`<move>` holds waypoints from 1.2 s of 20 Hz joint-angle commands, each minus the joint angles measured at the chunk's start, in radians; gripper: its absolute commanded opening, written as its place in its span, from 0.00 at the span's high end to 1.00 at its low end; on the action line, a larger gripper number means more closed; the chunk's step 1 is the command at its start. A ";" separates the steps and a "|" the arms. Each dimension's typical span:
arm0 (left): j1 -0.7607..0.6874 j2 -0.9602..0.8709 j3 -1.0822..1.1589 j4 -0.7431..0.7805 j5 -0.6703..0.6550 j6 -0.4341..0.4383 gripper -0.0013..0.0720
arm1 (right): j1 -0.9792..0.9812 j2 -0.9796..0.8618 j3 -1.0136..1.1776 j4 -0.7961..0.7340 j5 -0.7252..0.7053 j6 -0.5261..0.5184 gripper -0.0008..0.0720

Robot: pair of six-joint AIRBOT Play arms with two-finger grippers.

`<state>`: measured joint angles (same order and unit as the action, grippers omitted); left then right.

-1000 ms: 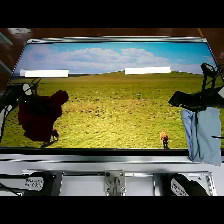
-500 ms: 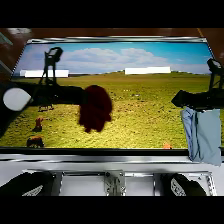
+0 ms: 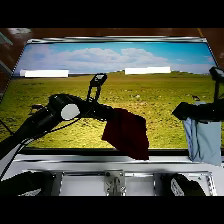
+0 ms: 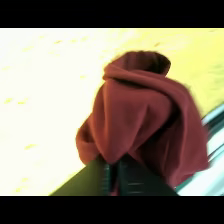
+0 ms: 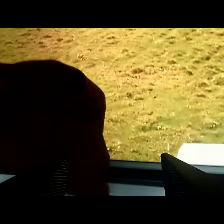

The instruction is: Fold the shirts.

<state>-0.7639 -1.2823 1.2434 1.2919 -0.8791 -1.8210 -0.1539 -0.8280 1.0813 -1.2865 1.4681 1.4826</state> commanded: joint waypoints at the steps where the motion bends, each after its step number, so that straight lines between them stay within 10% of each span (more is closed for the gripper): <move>1: 0.048 -0.032 0.003 -0.014 -0.035 -0.007 0.14 | 0.000 0.006 -0.115 0.023 -0.032 -0.006 0.05; 2: 0.072 -0.031 0.010 -0.013 -0.079 -0.006 0.01 | 0.000 0.006 -0.150 0.029 -0.056 -0.018 0.05; 8: 0.261 -0.024 -0.096 -0.030 -0.419 0.130 0.01 | 0.000 -0.011 -0.285 -0.053 -0.071 -0.074 0.05; 16: 0.271 -0.034 -0.457 -0.359 -0.078 0.190 0.01 | 0.000 -0.212 -0.480 0.206 -0.086 -0.221 0.05; 24: 0.259 -0.178 -0.456 -0.568 -0.010 0.303 0.10 | 0.000 -0.443 -0.480 0.331 -0.113 -0.248 0.05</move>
<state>-0.4965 -1.4143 0.7929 0.8017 -0.9150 -1.5547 -0.1539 -1.2037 0.6037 -1.0134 1.3685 1.2522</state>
